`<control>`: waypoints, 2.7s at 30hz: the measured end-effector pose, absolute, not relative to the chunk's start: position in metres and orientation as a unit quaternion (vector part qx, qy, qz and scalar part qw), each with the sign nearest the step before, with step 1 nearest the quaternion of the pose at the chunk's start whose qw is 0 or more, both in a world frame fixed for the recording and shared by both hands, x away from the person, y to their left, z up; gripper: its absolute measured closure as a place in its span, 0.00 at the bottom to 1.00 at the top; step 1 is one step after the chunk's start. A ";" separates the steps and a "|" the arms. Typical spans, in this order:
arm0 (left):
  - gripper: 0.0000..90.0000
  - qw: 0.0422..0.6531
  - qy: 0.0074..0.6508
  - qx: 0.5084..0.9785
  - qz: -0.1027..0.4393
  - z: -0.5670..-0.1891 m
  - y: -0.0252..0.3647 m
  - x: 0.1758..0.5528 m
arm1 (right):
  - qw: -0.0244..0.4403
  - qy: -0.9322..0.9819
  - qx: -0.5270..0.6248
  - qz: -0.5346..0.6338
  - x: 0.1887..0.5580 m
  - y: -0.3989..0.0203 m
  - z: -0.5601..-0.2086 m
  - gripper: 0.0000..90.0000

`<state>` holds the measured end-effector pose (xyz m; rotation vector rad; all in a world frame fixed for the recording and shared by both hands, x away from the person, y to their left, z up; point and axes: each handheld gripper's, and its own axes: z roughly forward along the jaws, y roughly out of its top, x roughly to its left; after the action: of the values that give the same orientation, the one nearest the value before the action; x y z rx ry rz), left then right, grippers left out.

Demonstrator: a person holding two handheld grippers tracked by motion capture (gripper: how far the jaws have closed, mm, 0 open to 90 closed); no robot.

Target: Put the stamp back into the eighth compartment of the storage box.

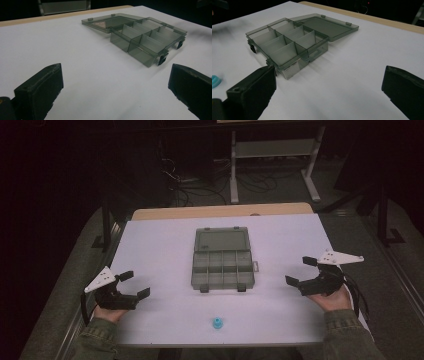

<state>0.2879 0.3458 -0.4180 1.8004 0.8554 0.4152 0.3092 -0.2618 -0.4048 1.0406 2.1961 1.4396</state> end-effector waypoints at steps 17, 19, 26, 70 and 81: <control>0.00 0.519 0.357 0.757 0.176 -0.418 0.344 0.289 | 0.145 0.774 0.355 0.504 0.309 -0.259 -0.402 0.00; 0.00 0.518 0.357 0.757 0.177 -0.418 0.344 0.289 | 0.138 0.776 0.352 0.504 0.309 -0.257 -0.402 0.00; 0.00 0.516 0.355 0.759 0.180 -0.417 0.344 0.289 | 0.130 0.785 0.349 0.495 0.308 -0.253 -0.401 0.00; 0.00 0.520 0.353 0.756 0.184 -0.415 0.342 0.289 | 0.101 0.846 0.267 0.450 0.308 -0.192 -0.386 0.00; 0.00 0.519 0.353 0.757 0.182 -0.416 0.342 0.289 | 0.089 0.855 0.252 0.444 0.308 -0.179 -0.386 0.00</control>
<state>0.2890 0.3419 -0.4155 1.8152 0.8465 0.4362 0.3084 -0.1792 -0.3861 0.7485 2.5433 1.3218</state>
